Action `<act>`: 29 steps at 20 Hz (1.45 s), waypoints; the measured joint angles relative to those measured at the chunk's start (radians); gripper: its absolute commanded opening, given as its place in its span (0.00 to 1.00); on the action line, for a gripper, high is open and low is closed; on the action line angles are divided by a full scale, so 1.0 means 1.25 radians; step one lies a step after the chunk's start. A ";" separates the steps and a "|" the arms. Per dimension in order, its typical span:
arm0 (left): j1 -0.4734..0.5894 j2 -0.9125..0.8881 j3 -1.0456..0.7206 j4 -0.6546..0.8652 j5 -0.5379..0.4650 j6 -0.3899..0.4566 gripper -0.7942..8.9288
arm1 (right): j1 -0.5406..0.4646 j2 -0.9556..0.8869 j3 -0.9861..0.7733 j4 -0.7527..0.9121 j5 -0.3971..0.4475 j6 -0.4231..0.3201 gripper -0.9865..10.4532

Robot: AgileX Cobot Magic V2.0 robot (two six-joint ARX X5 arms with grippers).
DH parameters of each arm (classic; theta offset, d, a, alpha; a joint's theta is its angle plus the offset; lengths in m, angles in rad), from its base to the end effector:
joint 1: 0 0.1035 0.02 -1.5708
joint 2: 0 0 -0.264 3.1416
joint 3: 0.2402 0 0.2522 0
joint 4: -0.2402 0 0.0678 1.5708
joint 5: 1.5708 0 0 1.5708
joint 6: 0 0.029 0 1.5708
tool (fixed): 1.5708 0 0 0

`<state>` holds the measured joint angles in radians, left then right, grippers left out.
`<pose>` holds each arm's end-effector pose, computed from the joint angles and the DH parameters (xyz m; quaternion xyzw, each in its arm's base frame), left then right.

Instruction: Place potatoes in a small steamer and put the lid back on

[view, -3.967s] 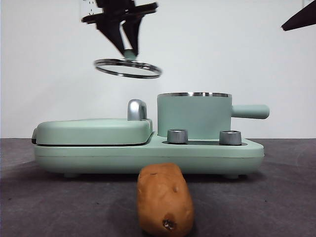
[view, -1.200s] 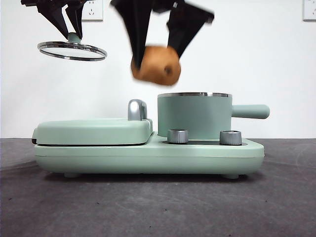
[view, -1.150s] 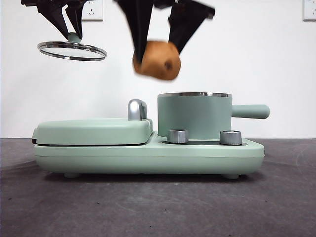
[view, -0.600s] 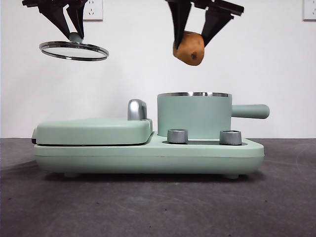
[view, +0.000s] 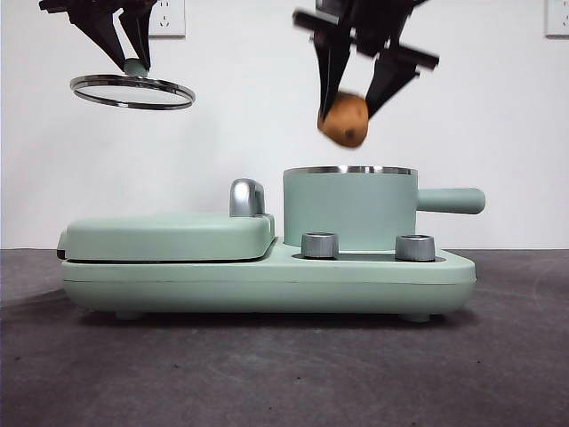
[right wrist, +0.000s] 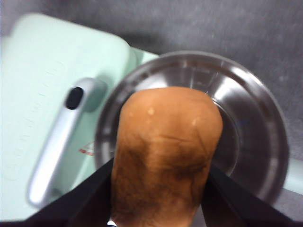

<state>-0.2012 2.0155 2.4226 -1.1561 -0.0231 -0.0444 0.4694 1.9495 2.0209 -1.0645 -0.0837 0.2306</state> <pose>0.3976 -0.0804 0.4280 0.0204 0.3653 -0.0747 0.9277 0.3650 0.1878 0.3451 0.0066 0.4921 0.1847 0.8507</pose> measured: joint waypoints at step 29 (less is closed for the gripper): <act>0.000 0.000 0.000 -0.001 0.018 -0.006 0.10 | -0.042 0.006 0.000 -0.057 -0.018 -0.020 0.46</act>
<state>-0.2016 2.0155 2.4226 -1.1568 -0.0006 -0.0525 0.4168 1.9568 2.0205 -1.1362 -0.1059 0.2050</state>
